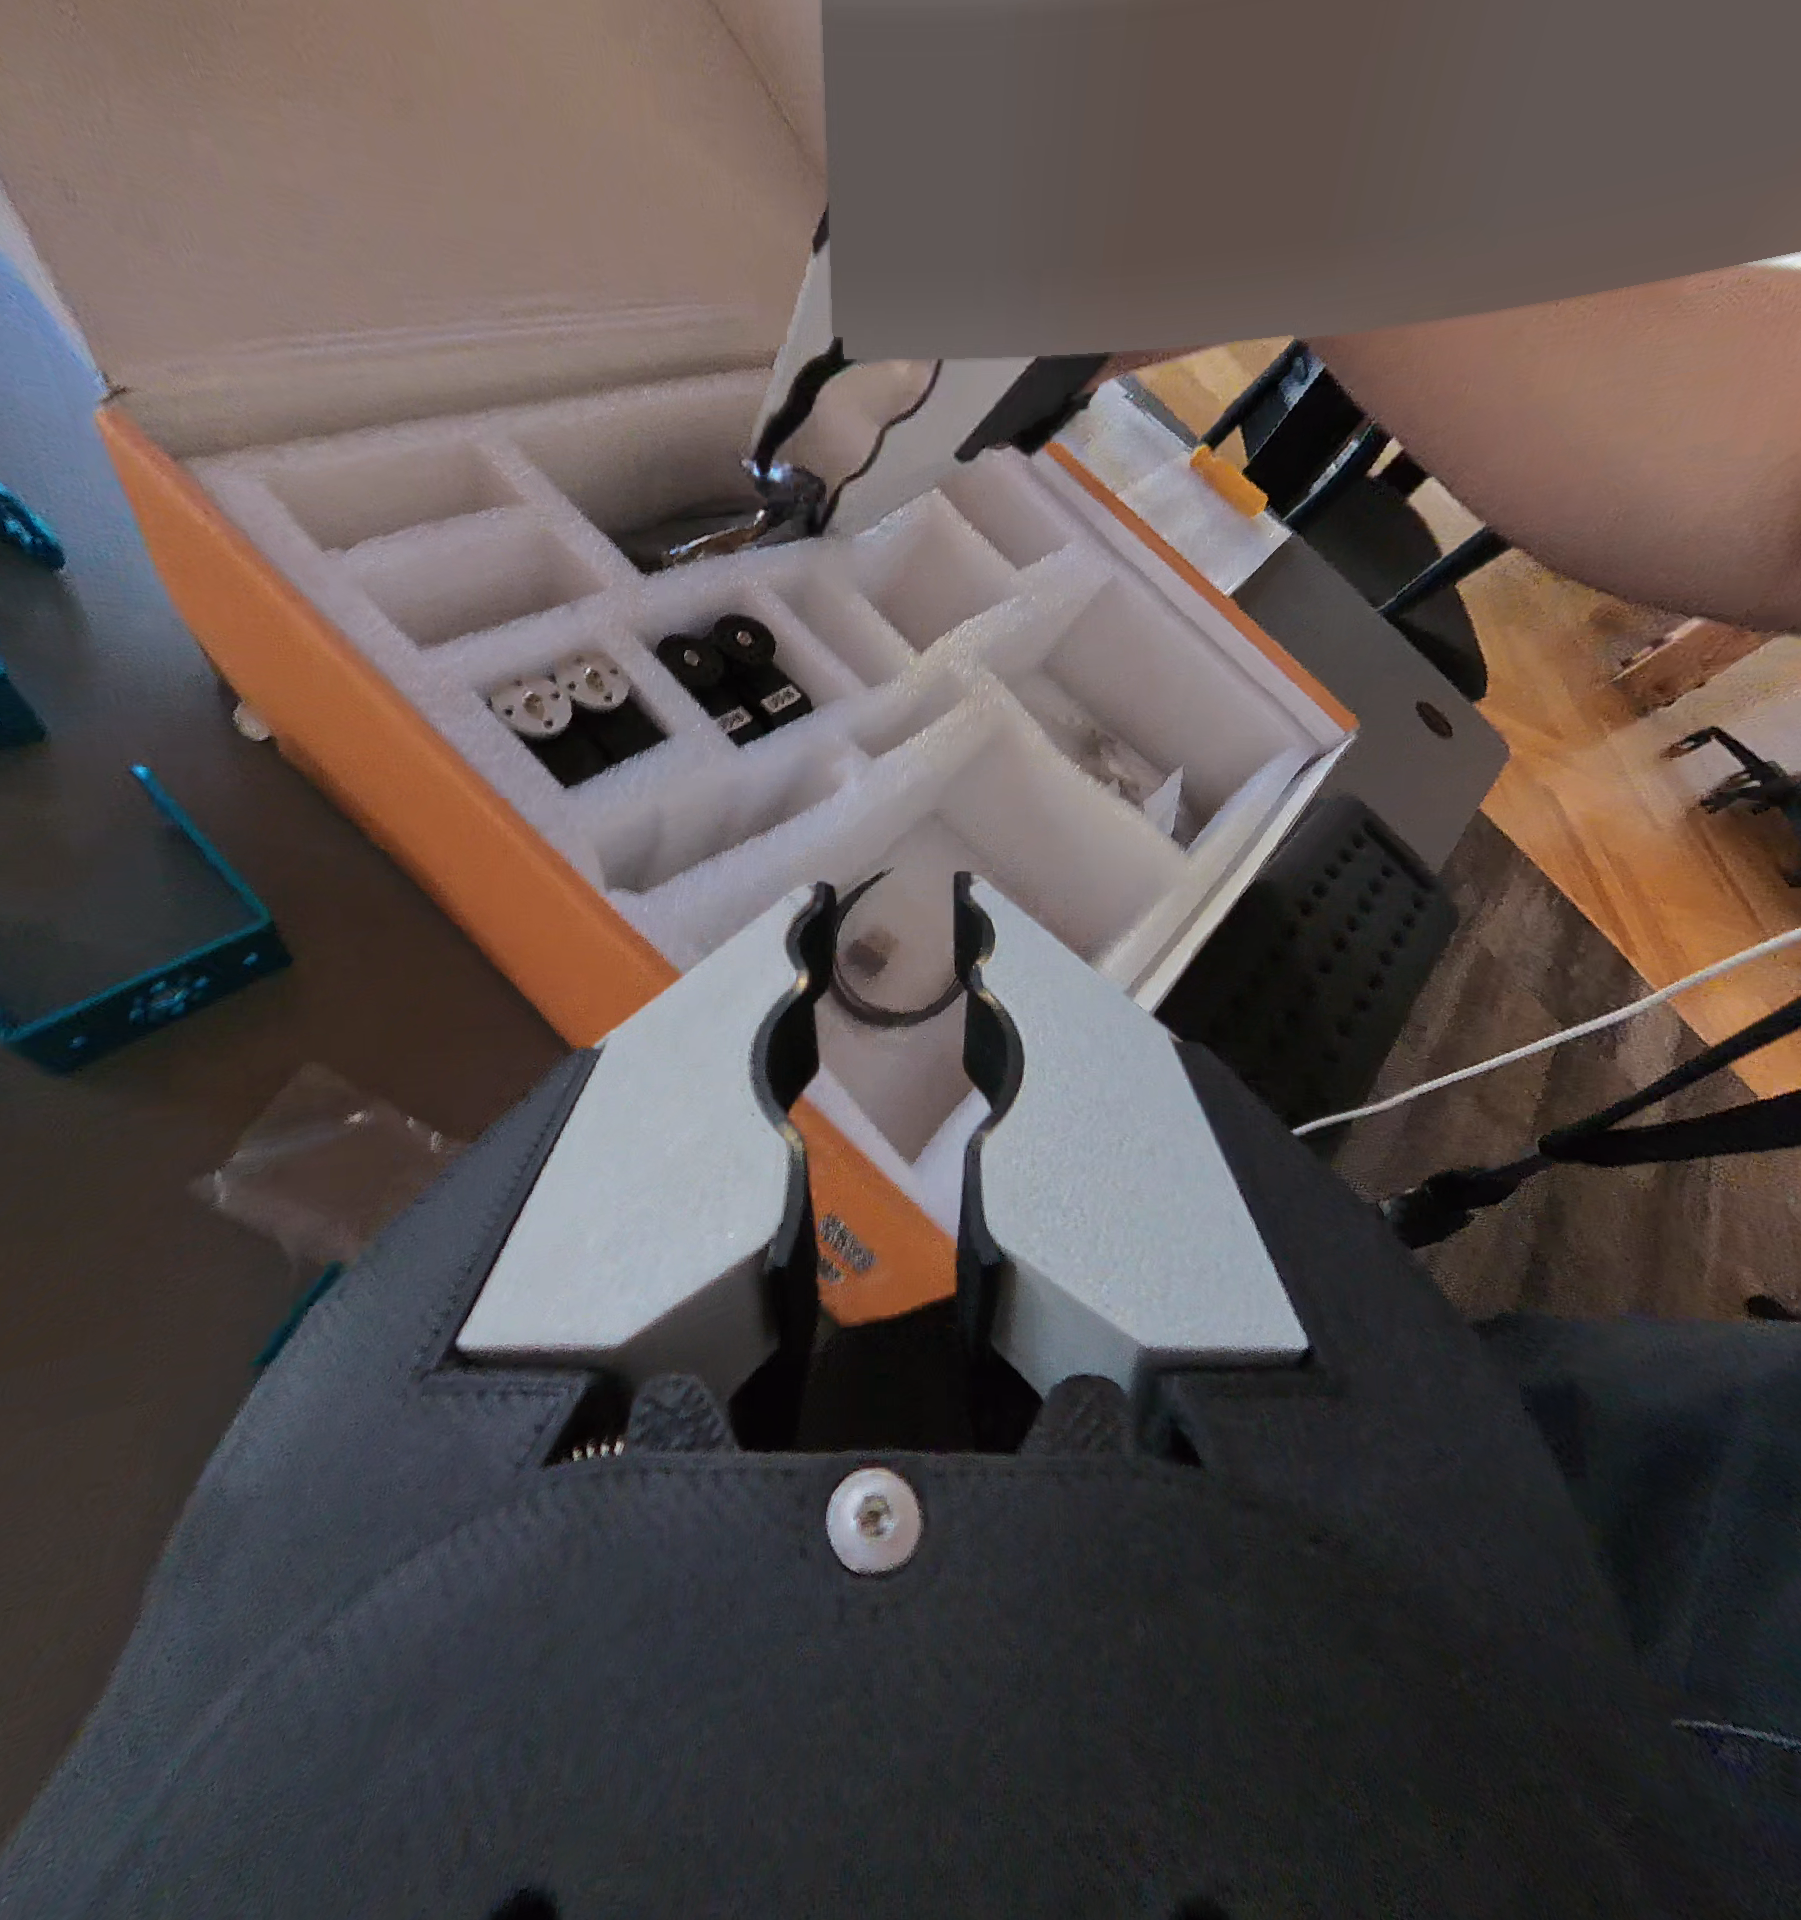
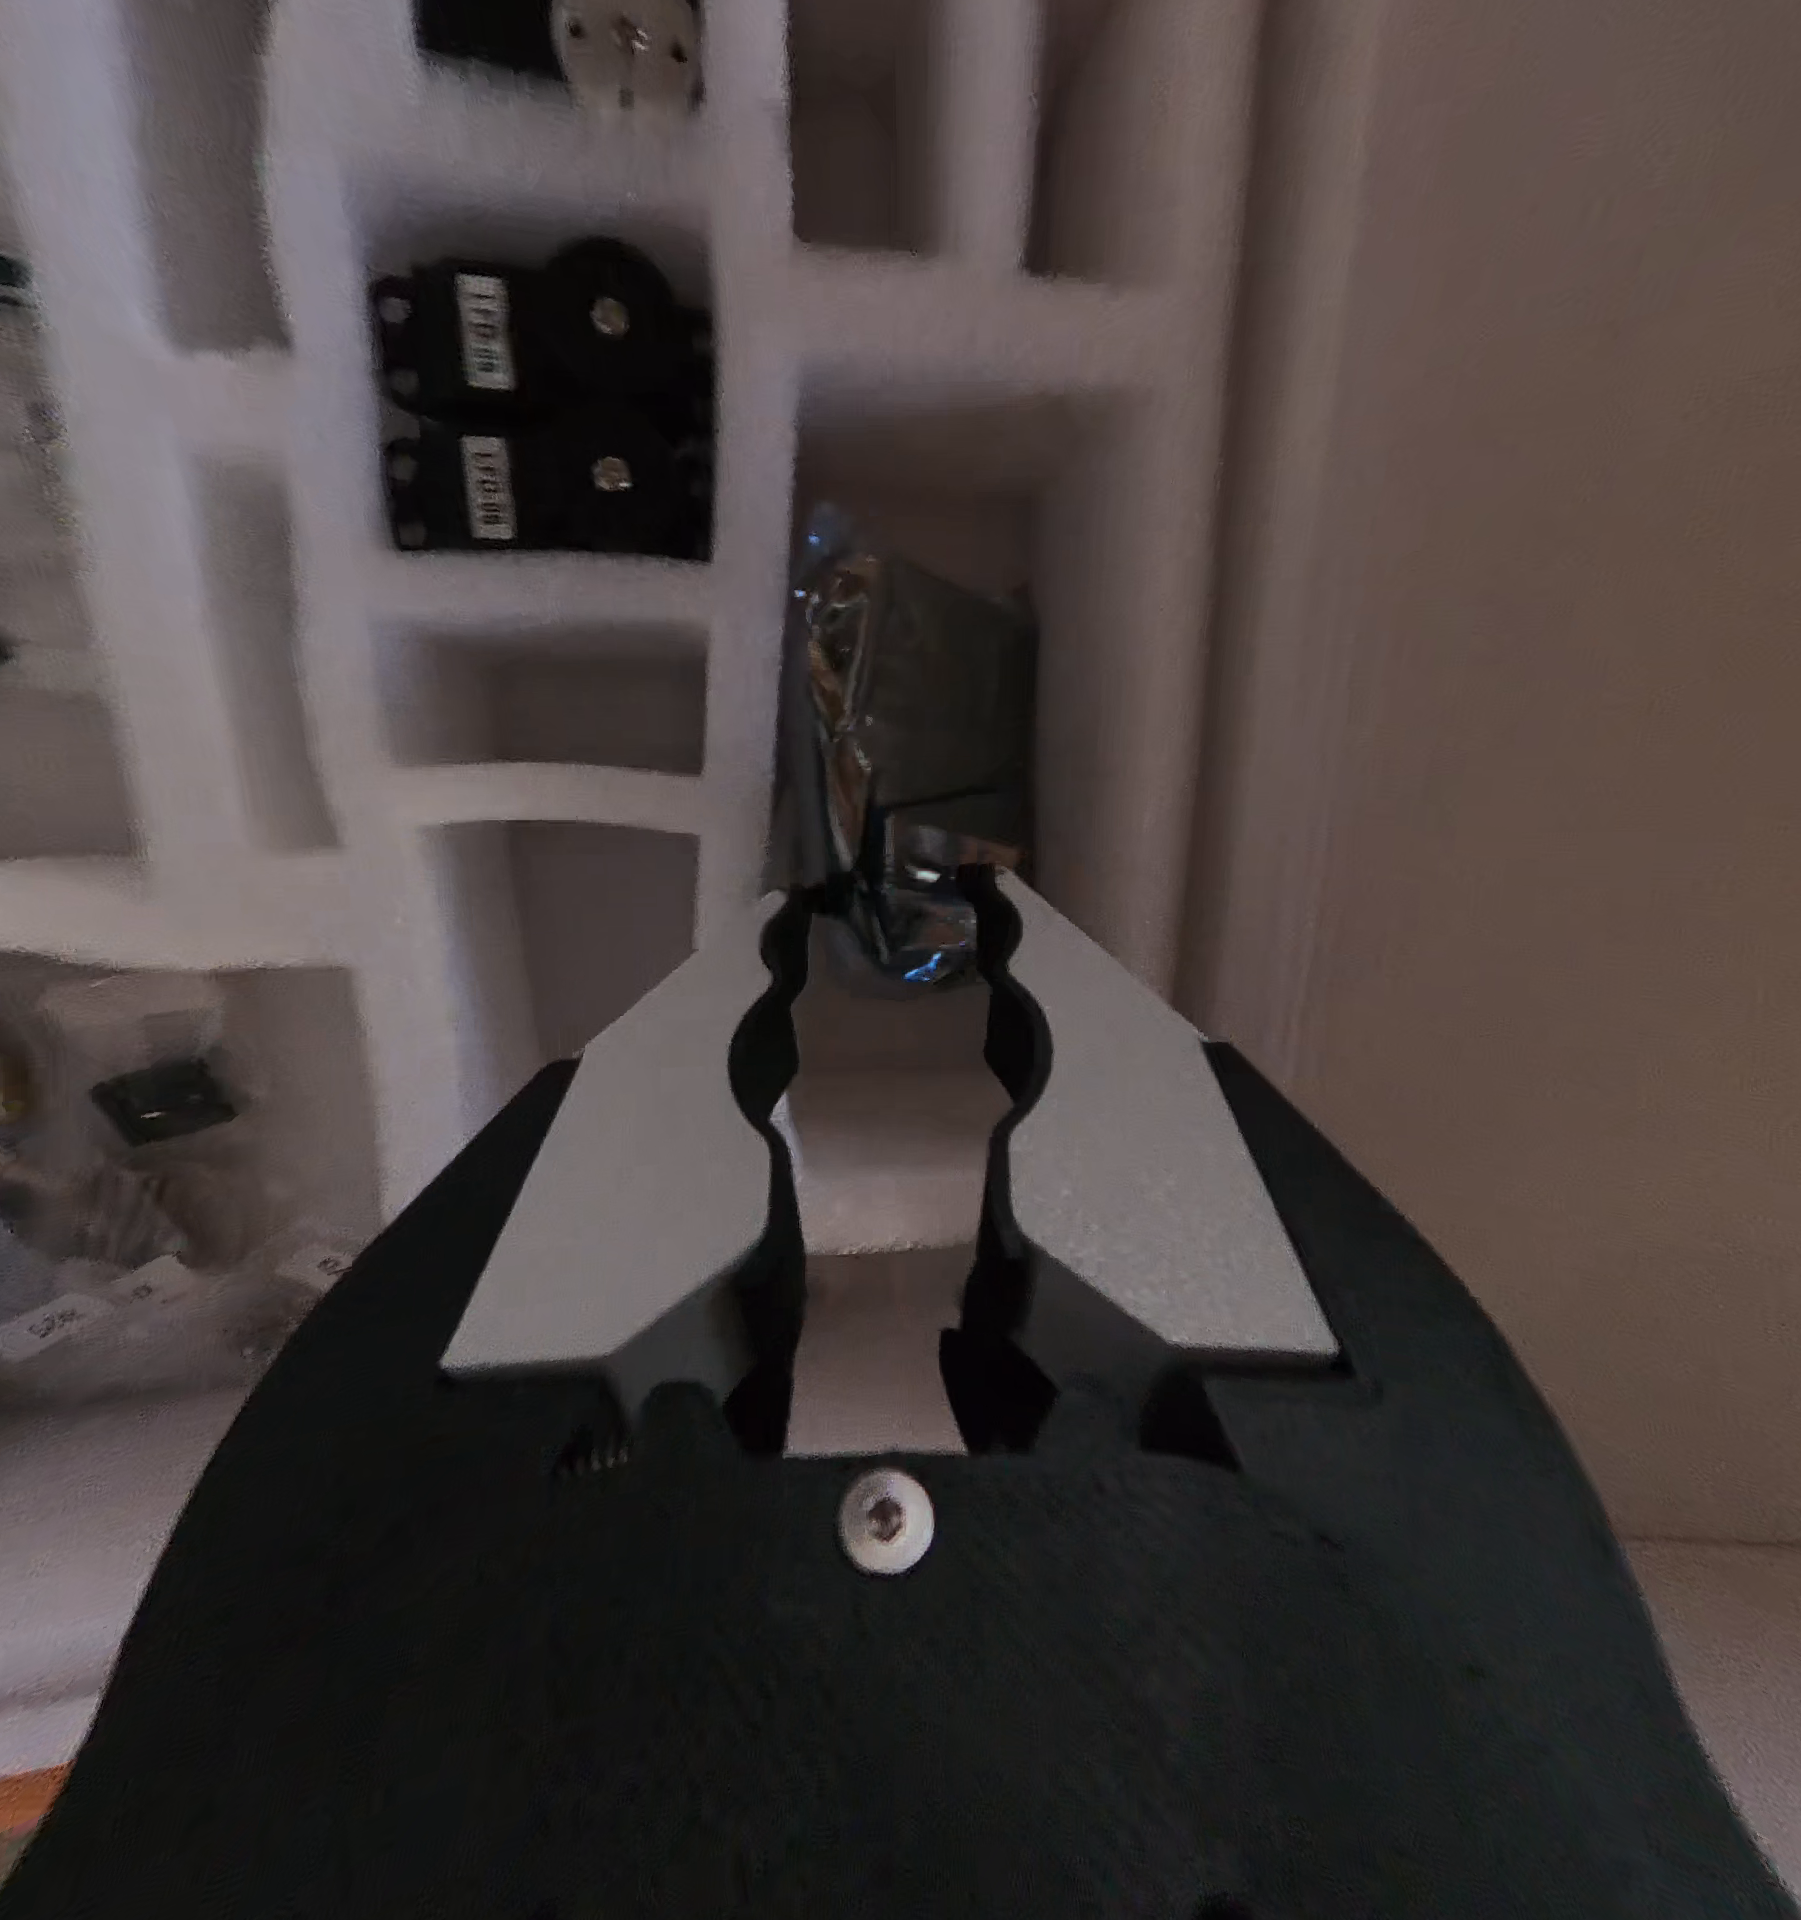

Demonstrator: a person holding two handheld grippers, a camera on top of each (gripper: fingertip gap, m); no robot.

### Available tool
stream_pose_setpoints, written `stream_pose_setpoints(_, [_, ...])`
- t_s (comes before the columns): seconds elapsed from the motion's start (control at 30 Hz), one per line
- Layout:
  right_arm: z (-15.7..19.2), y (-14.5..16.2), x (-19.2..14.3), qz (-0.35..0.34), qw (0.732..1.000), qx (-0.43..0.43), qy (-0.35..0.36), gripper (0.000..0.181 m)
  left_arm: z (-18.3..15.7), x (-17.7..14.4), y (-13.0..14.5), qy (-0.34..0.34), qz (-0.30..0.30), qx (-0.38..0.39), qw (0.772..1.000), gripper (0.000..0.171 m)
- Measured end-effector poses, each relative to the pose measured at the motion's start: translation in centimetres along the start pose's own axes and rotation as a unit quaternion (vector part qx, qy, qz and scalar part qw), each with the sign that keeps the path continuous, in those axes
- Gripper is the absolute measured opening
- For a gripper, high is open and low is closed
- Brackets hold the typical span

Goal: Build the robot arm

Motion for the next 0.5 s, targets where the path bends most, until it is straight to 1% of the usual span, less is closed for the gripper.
stream_pose_setpoints(0.07, [-0.2, -0.1, 0.8, 0.022, 1.0, -0.019, 0.001, 0.034, 0.3, -0.6, 0.5, -0.006, -0.001, -0.005, 1.0, 0.022])
stream_pose_setpoints(0.1, [-0.2, -0.3, 1.1, 0.026, 0.999, -0.03, 0.001, 0.033, 0.3, -0.9, 0.6, -0.007, -0.004, -0.009, 1.0, 0.022])
stream_pose_setpoints(0.13, [-0.1, -0.4, 1.3, 0.024, 0.999, -0.035, -0.009, 0.021, 0.3, -1.2, 0.7, -0.008, -0.009, -0.012, 1.0, 0.022])
stream_pose_setpoints(0.17, [0.0, -0.5, 1.3, 0.02, 0.999, -0.028, -0.016, 0.015, 0.3, -1.4, 0.7, -0.009, -0.014, -0.012, 1.0, 0.022])
stream_pose_setpoints(0.2, [-0.1, -0.4, 1.2, 0.016, 1.0, -0.012, -0.018, 0.013, 0.3, -1.6, 0.7, -0.009, -0.018, -0.012, 1.0, 0.022])
stream_pose_setpoints(0.27, [-0.8, 0.1, 0.4, -0.011, 0.998, 0.056, -0.027, 0.011, 0.2, -2.0, 0.8, -0.009, -0.018, -0.012, 1.0, 0.022])
stream_pose_setpoints(0.3, [-1.3, 0.5, -0.1, -0.037, 0.992, 0.11, -0.043, 0.01, 0.2, -2.2, 0.9, -0.009, -0.017, -0.011, 1.0, 0.022])
stream_pose_setpoints(0.33, [-1.9, 1.0, -0.6, -0.073, 0.979, 0.175, -0.069, 0.009, 0.3, -2.3, 1.0, -0.009, -0.016, -0.011, 1.0, 0.022])
stream_pose_setpoints(0.37, [-2.5, 1.6, -1.2, -0.12, 0.957, 0.243, -0.1, 0.009, 0.3, -2.5, 1.1, -0.009, -0.015, -0.012, 1.0, 0.022])
stream_pose_setpoints(0.4, [-3.2, 2.4, -1.6, -0.17, 0.925, 0.313, -0.134, 0.008, 0.3, -2.6, 1.1, -0.008, -0.015, -0.014, 1.0, 0.022])
stream_pose_setpoints(0.43, [-3.7, 3.1, -2.0, -0.224, 0.88, 0.378, -0.179, 0.008, 0.4, -2.7, 1.2, -0.007, -0.015, -0.015, 1.0, 0.022])
stream_pose_setpoints(0.47, [-4.1, 3.9, -2.5, -0.282, 0.825, 0.436, -0.226, 0.008, 0.4, -2.8, 1.2, -0.007, -0.015, -0.015, 1.0, 0.022])
stream_pose_setpoints(0.5, [-4.4, 4.5, -3.0, -0.343, 0.76, 0.482, -0.27, 0.008, 0.4, -2.9, 1.2, -0.007, -0.016, -0.014, 1.0, 0.022])
Point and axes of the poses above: each gripper's, where its closed fingertips meet, x out along the fingers, y out of its underside, z = x × y across the jaws, the point moved 9 cm from there along -x, back along the fingers, and after that the axes turned 5 degrees about -x, right-handed, at the moved point
